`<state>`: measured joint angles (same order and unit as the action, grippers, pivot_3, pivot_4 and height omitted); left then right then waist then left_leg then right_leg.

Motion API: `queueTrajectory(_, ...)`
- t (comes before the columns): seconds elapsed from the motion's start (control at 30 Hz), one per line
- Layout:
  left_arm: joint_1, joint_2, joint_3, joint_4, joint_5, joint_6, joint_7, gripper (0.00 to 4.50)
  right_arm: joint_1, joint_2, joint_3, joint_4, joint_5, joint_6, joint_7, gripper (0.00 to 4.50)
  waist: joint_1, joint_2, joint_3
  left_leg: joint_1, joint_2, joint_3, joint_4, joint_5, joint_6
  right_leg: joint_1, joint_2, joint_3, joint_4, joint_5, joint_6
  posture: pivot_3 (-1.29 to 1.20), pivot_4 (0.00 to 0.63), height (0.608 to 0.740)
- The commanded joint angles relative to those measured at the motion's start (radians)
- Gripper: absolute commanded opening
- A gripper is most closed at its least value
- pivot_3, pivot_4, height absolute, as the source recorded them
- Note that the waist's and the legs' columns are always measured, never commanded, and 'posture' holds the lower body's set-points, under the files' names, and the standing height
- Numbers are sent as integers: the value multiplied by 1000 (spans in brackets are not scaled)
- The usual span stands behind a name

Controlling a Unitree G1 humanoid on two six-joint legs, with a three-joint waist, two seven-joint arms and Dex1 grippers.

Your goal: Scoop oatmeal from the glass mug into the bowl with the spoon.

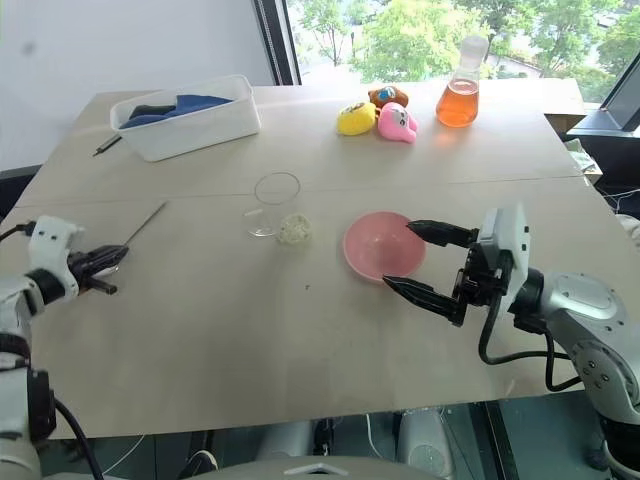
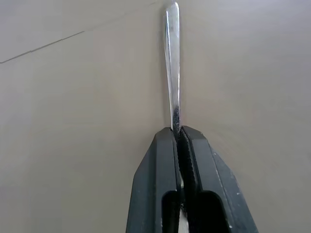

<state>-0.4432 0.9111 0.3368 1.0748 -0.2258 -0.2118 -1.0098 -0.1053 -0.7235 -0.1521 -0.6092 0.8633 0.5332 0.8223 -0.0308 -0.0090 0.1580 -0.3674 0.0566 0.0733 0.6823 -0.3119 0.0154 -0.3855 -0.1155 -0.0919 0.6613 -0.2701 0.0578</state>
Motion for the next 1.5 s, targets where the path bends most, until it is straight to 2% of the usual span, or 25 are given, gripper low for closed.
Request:
queueTrajectory(0.03,175,-61,55,-263,-100,-10,-46,126,-22,-6,22,-11,-21,8,-5,4500,6,0,0,-2,0,0,0,0,0,-1,0,0,0,0,0,0,150,740)
queueTrajectory(0.23,624,-208,168,-1010,-299,211,82,126,-73,8,88,20,-31,42,7,4500,12,-6,0,-10,1,-2,3,-1,2,-7,-3,-1,-1,0,0,0,150,740)
queueTrajectory(0.4,903,-235,161,-1392,-348,308,71,126,-112,22,145,69,-50,56,40,4500,25,-7,1,-13,-1,-4,4,-1,2,-9,-2,-3,-2,0,0,0,150,740)
queueTrajectory(0.53,988,-241,118,-1590,-364,343,79,126,-125,47,187,83,-50,79,40,4500,30,-7,1,-13,-1,-4,4,-1,2,-9,-2,-3,-2,0,0,0,150,740)
queueTrajectory(0.73,911,-275,5,-1717,-317,353,147,126,-125,95,182,45,54,218,-63,4500,39,-6,1,-13,-1,-4,4,-1,2,-9,0,-3,-1,0,0,0,150,740)
queueTrajectory(0.9,762,-313,-164,-1723,-145,302,229,126,-150,213,132,23,283,372,-369,4500,44,-6,1,-13,-2,-3,4,-1,2,-9,0,-3,-1,0,-1,0,150,740)
queueTrajectory(1.1,608,-395,-339,-1673,-61,295,277,126,-238,397,98,68,472,370,-766,4500,41,-6,1,-14,-2,-2,5,-1,2,-9,0,-2,-1,0,-1,0,150,740)
queueTrajectory(1.3,516,-443,-392,-1607,-22,272,308,126,-280,438,88,91,438,339,-895,4500,43,-5,1,-16,-2,-1,5,-1,2,-10,0,-4,-2,0,-1,0,150,740)
queueTrajectory(1.5,497,-462,-403,-1566,6,231,329,126,-283,433,75,85,470,340,-921,4500,42,-5,1,-16,-2,0,4,-1,2,-11,0,-4,-2,0,-1,0,150,740)
